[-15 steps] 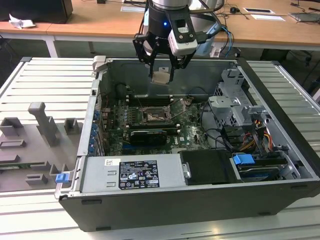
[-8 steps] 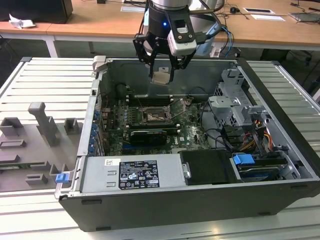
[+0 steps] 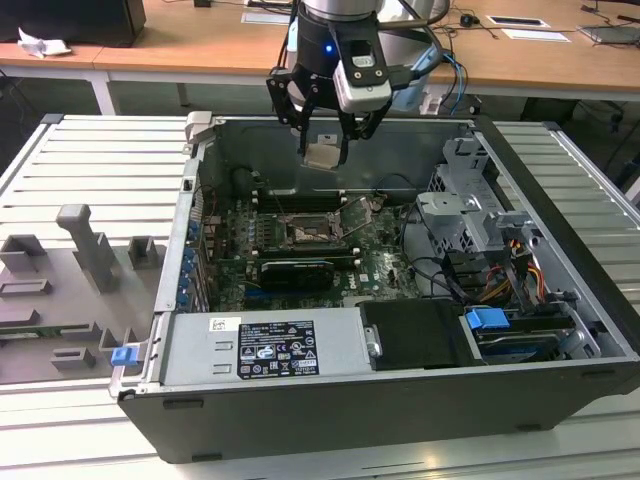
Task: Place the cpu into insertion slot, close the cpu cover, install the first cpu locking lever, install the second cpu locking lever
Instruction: 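Place the cpu into insertion slot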
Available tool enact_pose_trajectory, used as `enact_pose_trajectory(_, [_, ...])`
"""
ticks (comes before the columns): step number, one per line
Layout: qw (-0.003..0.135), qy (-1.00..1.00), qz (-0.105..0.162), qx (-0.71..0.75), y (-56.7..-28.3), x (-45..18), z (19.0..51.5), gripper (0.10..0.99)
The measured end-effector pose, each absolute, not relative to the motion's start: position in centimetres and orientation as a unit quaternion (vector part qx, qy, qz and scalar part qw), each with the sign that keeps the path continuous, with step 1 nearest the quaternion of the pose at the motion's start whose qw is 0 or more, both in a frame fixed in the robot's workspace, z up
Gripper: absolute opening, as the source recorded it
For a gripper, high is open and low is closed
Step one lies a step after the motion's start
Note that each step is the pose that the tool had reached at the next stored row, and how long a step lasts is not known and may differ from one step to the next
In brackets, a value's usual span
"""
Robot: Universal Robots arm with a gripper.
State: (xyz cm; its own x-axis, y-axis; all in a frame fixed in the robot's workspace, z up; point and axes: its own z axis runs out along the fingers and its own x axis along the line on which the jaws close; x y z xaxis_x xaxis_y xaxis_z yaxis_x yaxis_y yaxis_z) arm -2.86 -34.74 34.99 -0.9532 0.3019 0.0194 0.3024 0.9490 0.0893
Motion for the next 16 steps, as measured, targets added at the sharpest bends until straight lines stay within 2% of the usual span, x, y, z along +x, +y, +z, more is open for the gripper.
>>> enact_pose_trajectory(16, [0.001, -0.981, -0.046, -0.188, -34.74, -2.86, 34.89, 0.529])
